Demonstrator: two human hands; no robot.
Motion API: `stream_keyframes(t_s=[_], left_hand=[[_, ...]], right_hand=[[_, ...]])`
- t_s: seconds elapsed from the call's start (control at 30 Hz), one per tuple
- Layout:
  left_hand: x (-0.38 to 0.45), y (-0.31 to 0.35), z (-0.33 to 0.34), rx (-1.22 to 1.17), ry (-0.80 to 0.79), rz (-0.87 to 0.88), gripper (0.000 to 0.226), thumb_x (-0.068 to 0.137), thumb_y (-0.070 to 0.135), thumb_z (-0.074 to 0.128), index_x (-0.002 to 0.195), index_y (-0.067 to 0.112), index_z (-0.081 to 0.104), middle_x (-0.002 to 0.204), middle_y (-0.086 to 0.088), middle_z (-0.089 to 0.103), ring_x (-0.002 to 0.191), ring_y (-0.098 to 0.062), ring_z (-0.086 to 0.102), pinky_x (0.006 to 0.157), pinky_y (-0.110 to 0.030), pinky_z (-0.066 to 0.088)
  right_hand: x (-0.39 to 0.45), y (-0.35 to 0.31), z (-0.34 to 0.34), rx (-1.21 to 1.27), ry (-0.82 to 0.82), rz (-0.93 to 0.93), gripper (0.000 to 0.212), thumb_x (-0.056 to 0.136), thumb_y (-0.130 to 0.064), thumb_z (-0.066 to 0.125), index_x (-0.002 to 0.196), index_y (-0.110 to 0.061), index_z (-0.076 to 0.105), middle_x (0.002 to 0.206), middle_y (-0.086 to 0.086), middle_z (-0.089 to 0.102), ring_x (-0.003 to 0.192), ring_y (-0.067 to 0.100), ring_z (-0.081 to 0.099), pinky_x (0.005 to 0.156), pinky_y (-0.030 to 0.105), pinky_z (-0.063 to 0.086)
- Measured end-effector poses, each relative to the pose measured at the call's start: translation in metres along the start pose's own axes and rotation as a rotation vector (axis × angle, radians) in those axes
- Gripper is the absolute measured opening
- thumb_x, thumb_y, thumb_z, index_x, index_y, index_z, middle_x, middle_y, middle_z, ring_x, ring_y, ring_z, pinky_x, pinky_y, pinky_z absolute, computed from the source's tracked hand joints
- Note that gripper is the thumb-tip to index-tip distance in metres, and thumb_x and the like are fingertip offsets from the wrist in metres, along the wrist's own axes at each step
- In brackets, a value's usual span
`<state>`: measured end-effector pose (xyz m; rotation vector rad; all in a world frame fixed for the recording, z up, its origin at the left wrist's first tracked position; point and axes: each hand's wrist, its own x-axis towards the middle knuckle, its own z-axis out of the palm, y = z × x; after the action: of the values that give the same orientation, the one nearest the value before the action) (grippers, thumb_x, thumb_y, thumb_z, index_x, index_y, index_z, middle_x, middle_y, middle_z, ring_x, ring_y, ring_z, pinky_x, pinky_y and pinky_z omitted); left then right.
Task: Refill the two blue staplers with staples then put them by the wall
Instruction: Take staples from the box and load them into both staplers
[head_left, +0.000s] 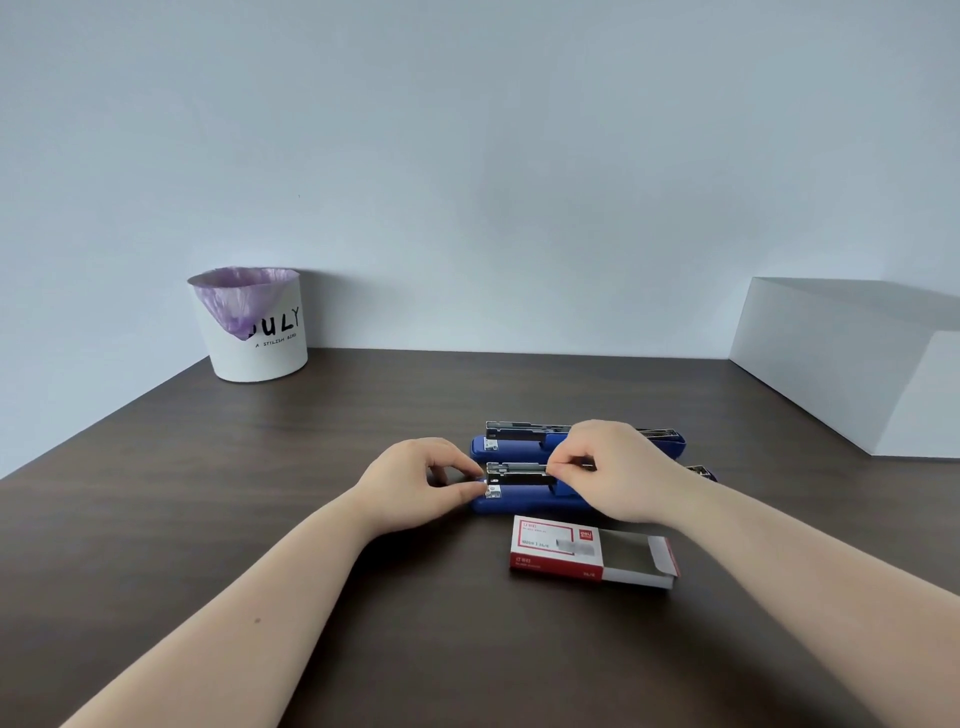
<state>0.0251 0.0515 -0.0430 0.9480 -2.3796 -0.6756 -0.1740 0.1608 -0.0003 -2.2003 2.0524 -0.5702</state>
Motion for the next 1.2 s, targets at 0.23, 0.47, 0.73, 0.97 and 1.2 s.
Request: stream_keyframes(t_s=[0.23, 0.47, 0.73, 0.97, 1.2], left_hand=[[0.000, -0.001, 0.001, -0.018, -0.007, 0.020, 0.015, 0.077, 0.033, 0.071, 0.091, 0.029, 0.075, 0.098, 0.011, 0.069, 0.093, -0.008, 0.064, 0.091, -0.036, 0.051], [0.000, 0.000, 0.001, -0.007, -0.010, 0.015, 0.015, 0.077, 0.034, 0.071, 0.091, 0.030, 0.075, 0.098, 0.011, 0.069, 0.093, -0.011, 0.064, 0.091, -0.037, 0.050], [-0.001, 0.007, 0.000, 0.000, -0.009, -0.016, 0.011, 0.078, 0.031, 0.072, 0.087, 0.029, 0.075, 0.098, 0.011, 0.068, 0.092, -0.011, 0.064, 0.091, -0.033, 0.049], [-0.011, 0.019, -0.007, 0.062, 0.065, -0.089, 0.021, 0.082, 0.029, 0.066, 0.103, 0.027, 0.067, 0.095, 0.010, 0.067, 0.090, -0.016, 0.062, 0.085, -0.026, 0.048], [-0.040, 0.044, -0.005, 0.041, 0.222, -0.020, 0.014, 0.078, 0.038, 0.068, 0.082, 0.025, 0.066, 0.070, 0.005, 0.063, 0.063, -0.009, 0.054, 0.060, -0.017, 0.042]], right_hand=[[0.009, -0.011, 0.006, -0.033, -0.042, -0.059, 0.027, 0.088, -0.009, 0.044, 0.065, 0.002, 0.049, 0.074, 0.025, 0.050, 0.064, 0.016, 0.034, 0.061, 0.032, 0.030], [0.009, -0.012, 0.002, -0.017, -0.082, -0.046, 0.026, 0.088, -0.008, 0.043, 0.066, 0.003, 0.052, 0.072, 0.019, 0.047, 0.065, 0.018, 0.037, 0.061, 0.031, 0.034], [0.010, -0.010, -0.001, 0.003, -0.077, -0.022, 0.027, 0.088, -0.016, 0.049, 0.072, 0.004, 0.060, 0.071, 0.012, 0.053, 0.066, 0.021, 0.044, 0.072, 0.041, 0.045], [-0.005, -0.007, -0.017, 0.031, -0.056, 0.010, 0.031, 0.092, -0.031, 0.051, 0.084, -0.006, 0.068, 0.080, 0.001, 0.063, 0.076, 0.017, 0.056, 0.070, 0.027, 0.043], [-0.053, 0.009, -0.028, 0.002, -0.097, 0.023, 0.033, 0.084, -0.050, 0.058, 0.097, -0.021, 0.069, 0.075, -0.014, 0.054, 0.071, 0.005, 0.050, 0.064, 0.019, 0.038]])
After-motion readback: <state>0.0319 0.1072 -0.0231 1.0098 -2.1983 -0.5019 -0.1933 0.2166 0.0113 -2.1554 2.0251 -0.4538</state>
